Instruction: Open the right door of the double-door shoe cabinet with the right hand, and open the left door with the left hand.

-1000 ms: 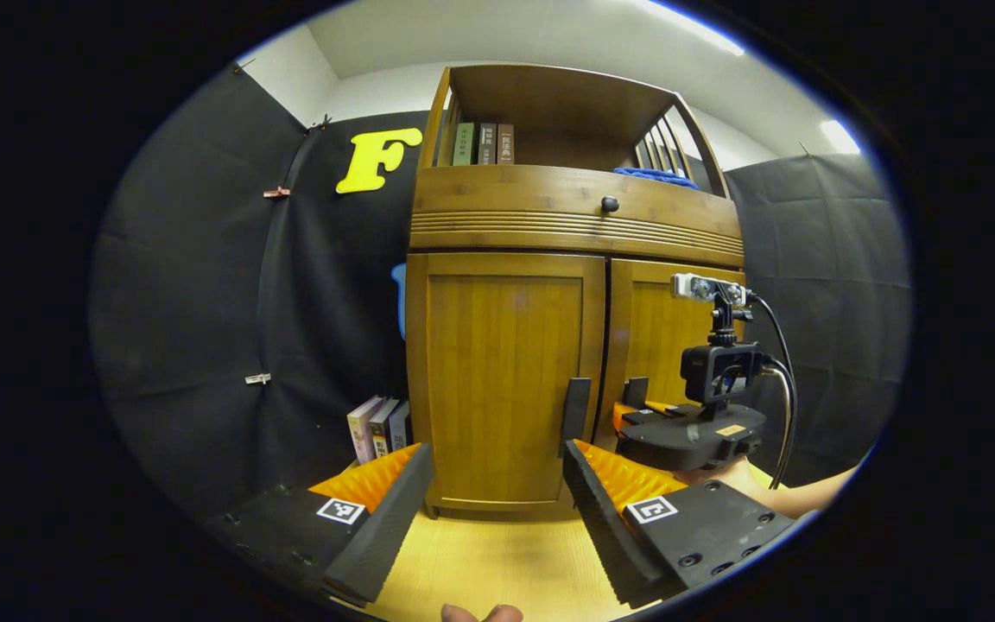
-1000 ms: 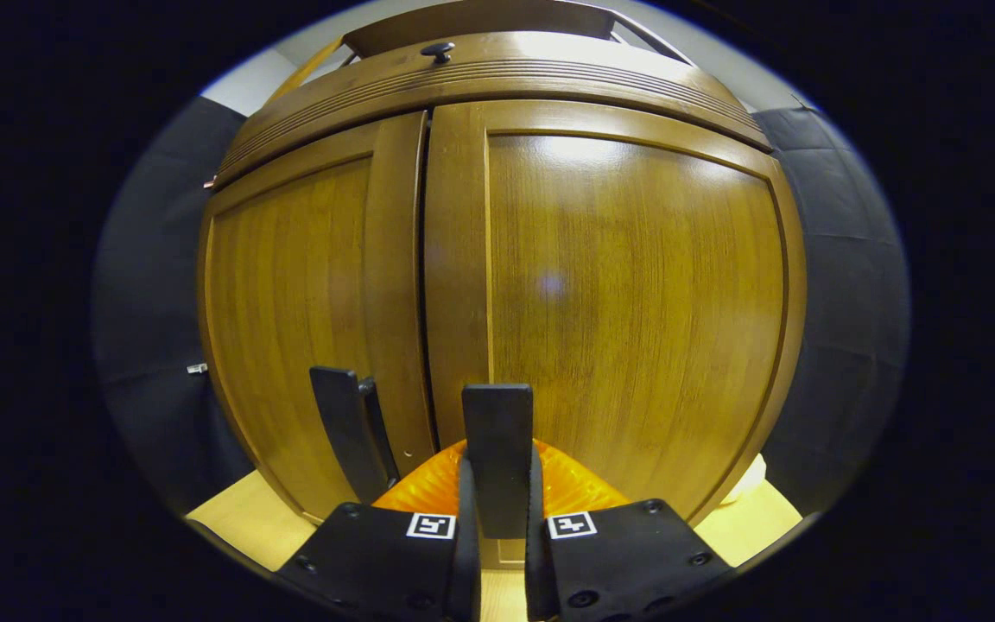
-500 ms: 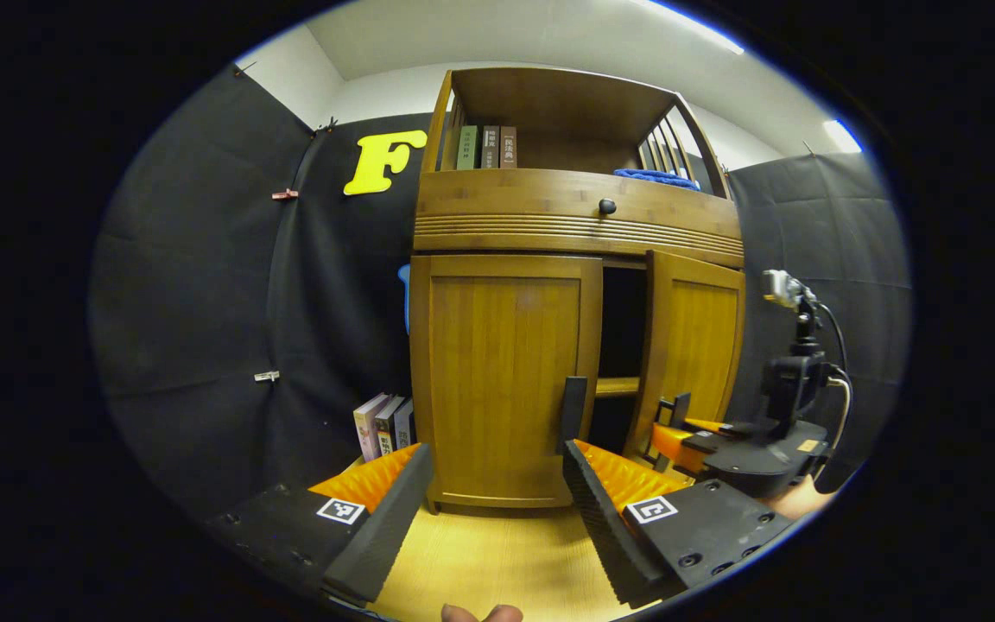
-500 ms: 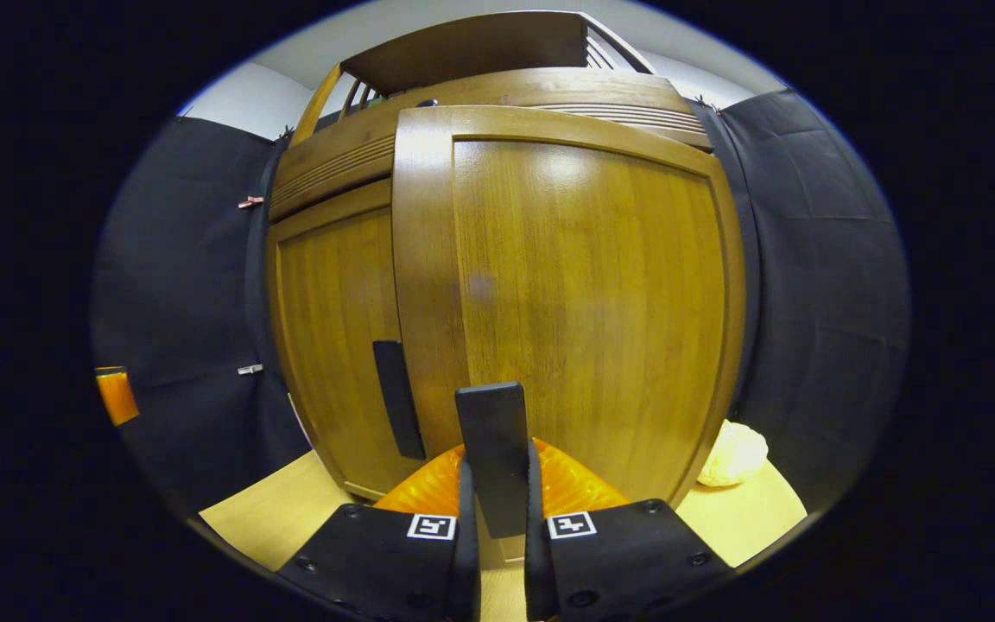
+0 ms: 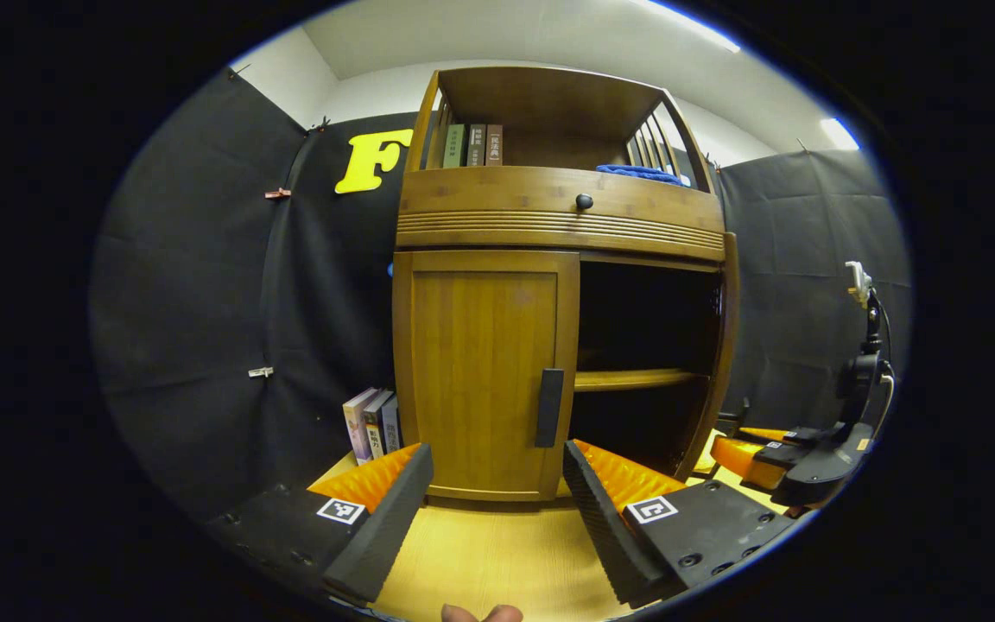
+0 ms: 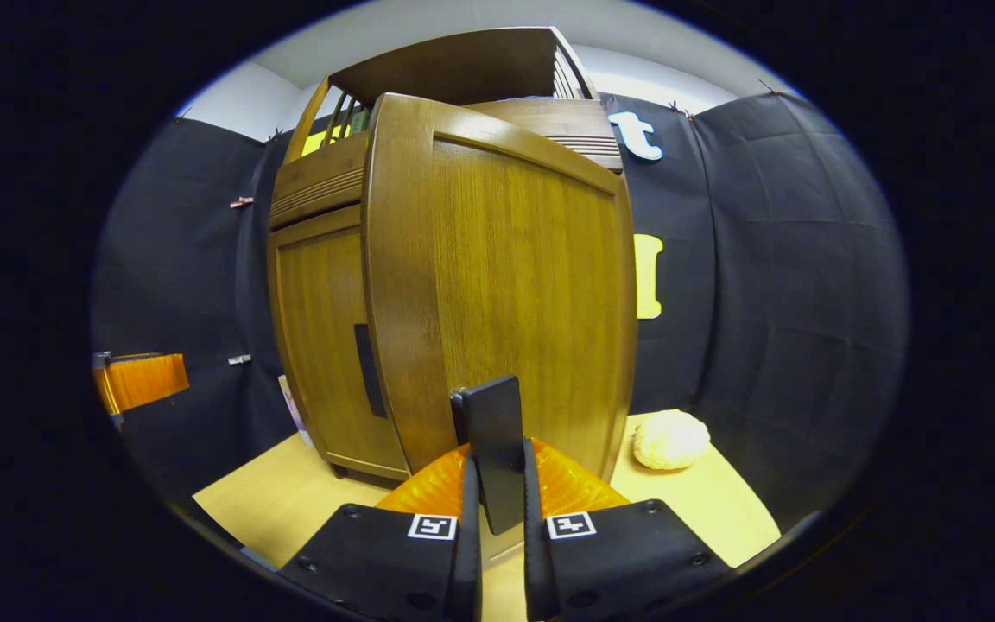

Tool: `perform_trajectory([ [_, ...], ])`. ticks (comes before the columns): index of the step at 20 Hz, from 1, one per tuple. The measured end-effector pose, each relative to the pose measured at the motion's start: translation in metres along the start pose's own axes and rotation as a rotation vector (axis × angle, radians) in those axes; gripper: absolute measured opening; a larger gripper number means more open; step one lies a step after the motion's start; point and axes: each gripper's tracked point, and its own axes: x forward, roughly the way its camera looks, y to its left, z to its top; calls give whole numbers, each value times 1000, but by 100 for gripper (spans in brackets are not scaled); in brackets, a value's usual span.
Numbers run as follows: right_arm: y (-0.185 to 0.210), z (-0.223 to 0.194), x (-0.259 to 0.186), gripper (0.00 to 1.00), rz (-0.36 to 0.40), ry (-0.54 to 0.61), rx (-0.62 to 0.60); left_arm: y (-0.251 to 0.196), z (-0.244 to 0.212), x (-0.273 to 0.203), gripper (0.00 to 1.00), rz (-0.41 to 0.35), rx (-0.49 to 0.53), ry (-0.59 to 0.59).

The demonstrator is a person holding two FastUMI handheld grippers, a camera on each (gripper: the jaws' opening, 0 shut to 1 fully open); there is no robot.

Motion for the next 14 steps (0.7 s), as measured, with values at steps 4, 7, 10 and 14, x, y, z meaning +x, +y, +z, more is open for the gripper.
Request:
perform_trajectory([
  [4, -26, 0, -18, 23, -36, 14, 45, -9, 0, 0, 94, -17, 3, -1],
  [7, -45, -2, -27, 22, -60, 17, 6, -15, 0, 1, 94, -31, 8, -5],
  [10, -57, 1, -32, 22, -74, 23, 12, -16, 0, 3, 94, -40, 10, -4],
  [14, -81, 1, -38, 22, -101, 30, 17, -15, -1, 7, 94, -50, 8, -5],
])
